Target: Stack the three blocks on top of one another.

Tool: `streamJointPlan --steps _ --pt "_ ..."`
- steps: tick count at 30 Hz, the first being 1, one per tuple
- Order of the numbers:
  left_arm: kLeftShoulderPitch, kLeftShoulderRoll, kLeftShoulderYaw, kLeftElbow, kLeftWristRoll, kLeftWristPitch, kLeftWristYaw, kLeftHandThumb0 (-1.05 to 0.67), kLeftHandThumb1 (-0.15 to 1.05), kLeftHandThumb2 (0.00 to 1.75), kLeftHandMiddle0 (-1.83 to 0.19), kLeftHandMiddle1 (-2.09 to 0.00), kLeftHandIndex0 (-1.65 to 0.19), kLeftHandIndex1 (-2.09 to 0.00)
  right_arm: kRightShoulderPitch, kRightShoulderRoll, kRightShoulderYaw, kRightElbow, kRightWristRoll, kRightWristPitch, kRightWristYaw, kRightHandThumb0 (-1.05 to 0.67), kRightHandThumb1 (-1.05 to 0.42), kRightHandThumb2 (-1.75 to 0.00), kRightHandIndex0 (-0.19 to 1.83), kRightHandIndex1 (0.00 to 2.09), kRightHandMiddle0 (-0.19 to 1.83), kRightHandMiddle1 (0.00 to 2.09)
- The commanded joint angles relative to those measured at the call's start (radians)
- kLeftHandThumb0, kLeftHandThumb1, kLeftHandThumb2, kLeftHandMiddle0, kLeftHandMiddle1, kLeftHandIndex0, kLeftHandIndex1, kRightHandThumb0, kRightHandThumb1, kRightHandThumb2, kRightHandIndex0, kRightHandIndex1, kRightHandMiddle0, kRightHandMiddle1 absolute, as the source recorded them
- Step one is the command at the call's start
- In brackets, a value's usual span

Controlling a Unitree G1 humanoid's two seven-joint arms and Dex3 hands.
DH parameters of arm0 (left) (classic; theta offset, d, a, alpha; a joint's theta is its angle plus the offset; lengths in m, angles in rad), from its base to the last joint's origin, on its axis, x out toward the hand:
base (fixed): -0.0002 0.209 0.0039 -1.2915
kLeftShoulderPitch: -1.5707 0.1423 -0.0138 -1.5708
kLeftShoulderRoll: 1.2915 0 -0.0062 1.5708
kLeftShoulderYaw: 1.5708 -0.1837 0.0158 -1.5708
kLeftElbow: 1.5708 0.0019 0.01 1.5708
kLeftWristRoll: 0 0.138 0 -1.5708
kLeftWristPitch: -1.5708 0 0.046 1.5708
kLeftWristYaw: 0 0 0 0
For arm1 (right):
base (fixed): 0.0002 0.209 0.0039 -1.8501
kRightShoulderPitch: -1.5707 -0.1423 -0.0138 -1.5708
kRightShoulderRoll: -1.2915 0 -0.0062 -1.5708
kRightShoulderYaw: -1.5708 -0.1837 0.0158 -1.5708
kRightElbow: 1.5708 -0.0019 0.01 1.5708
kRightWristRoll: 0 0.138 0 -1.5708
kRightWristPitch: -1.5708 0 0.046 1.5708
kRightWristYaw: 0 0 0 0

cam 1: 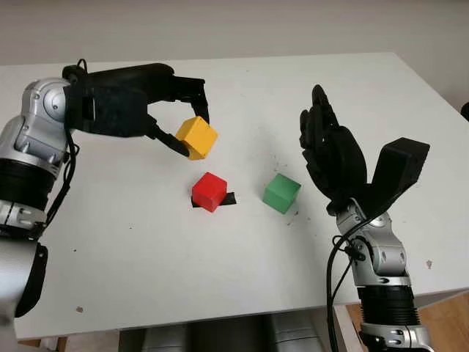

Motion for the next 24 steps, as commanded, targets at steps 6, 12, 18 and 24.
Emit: streamJointPlan --steps 6,12,18,24 --pt "0.056 -0.021 -0.037 -0.105 0.074 0.056 0.014 -0.43 1.01 0.05 -0.26 -0.05 -0.24 -1.72 -0.005 -0.007 -0.002 -0.011 0.0 -0.008 0.008 -0.71 -1.05 -0.66 -0.19 0.0 -0.19 0.0" --pt "0.069 -0.033 -0.065 -0.182 0.135 0.108 0.018 -0.39 0.98 0.05 -0.31 -0.07 -0.32 -1.67 -0.007 -0.005 0.0 -0.014 0.0 -0.007 0.009 -0.71 -1.05 -0.67 -0.19 0.0 -0.19 0.0" --pt "0.059 -0.041 -0.087 -0.243 0.186 0.15 0.007 -0.34 0.96 0.05 -0.33 -0.07 -0.34 -1.62 -0.007 0.002 0.005 -0.015 -0.005 -0.011 0.001 -0.71 -1.05 -0.67 -0.19 0.0 -0.19 0.0" --pt "0.043 -0.051 -0.101 -0.238 0.227 0.171 0.004 -0.34 0.95 0.05 -0.33 -0.06 -0.36 -1.54 0.0 0.006 0.008 -0.025 -0.007 -0.006 -0.012 -0.73 -1.05 -0.66 -0.19 0.0 -0.19 0.0"
